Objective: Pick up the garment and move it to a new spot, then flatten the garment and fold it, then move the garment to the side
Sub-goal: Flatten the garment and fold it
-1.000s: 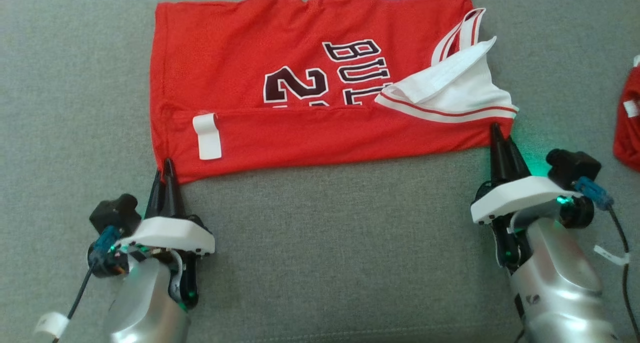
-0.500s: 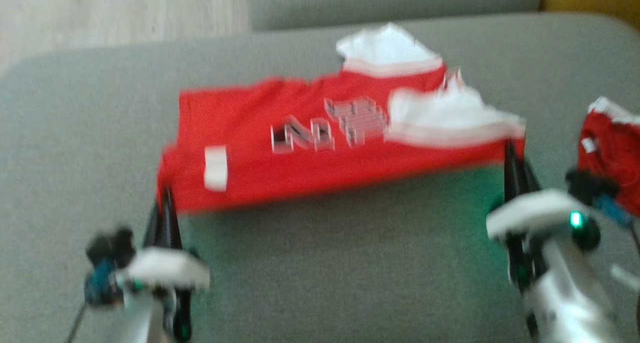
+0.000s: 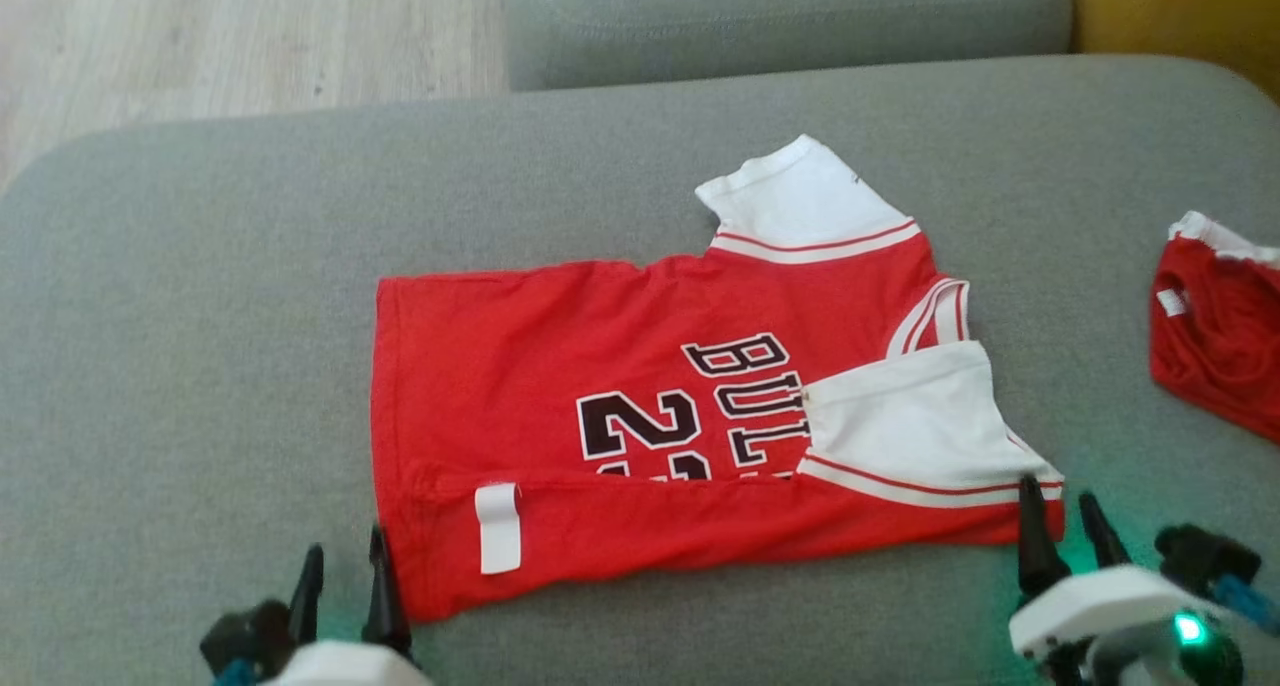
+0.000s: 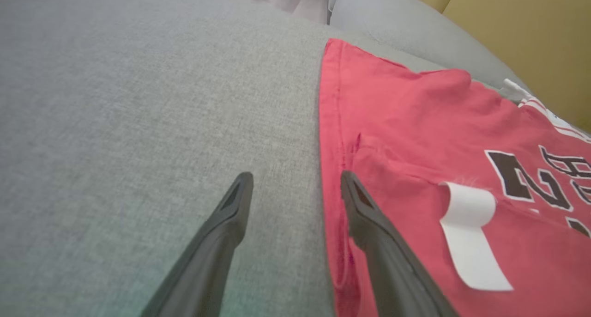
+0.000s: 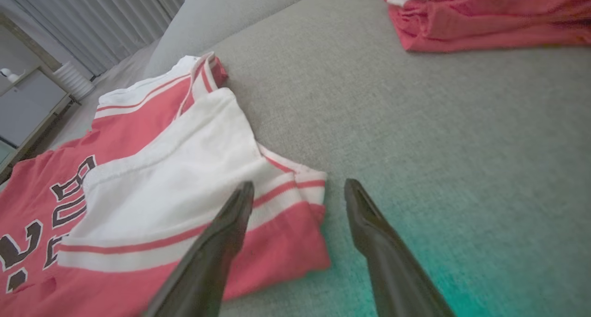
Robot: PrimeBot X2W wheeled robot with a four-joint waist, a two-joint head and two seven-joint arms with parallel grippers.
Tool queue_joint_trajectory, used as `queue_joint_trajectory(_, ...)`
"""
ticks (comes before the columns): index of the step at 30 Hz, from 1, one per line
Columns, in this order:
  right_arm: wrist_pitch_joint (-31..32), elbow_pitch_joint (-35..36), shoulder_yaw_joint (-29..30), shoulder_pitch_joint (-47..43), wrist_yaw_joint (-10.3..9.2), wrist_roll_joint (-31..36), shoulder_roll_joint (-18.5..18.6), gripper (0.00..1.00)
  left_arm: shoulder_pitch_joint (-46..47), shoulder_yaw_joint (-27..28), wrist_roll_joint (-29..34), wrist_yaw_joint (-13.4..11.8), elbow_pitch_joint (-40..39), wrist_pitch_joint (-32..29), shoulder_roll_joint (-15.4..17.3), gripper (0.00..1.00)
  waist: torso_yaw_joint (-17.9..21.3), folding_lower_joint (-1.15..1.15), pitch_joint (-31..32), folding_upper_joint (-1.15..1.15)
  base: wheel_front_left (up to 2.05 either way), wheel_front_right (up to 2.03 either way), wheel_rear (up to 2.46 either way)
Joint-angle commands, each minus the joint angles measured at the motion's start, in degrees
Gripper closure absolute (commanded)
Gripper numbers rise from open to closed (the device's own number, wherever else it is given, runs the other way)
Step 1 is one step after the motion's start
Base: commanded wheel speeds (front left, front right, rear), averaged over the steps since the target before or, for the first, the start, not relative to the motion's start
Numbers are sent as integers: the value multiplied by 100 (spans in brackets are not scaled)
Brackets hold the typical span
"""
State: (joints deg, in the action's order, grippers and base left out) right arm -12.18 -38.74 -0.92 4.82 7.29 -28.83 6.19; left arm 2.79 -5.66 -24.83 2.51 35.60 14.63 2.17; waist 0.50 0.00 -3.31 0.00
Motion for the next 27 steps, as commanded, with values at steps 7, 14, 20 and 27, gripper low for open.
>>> queue_joint_trajectory(7, -59, 417, 5, 901, 20, 494, 37, 0, 1282, 17, 359, 290, 149, 36, 264, 0, -66, 0, -455, 0, 0, 0, 0)
queue_joint_trajectory(14, 107, 636, -249, 1749, 20, 873, 14, 0, 3014, -449, 285, 485, 955, -861, 898, 0, -53, 0, -1043, 0, 0, 0, 0)
queue_joint_trajectory(20, 129, 705, -542, 2284, 20, 915, -81, 0, 3916, -1341, -504, 495, 1007, -1788, 1271, 0, -11, 0, -1479, 0, 0, 0, 0)
queue_joint_trajectory(27, 53, 610, -757, 2586, 20, 826, -124, 0, 4303, -1918, -1071, 497, 1129, -1989, 1783, 0, 106, 0, -1757, 0, 0, 0, 0)
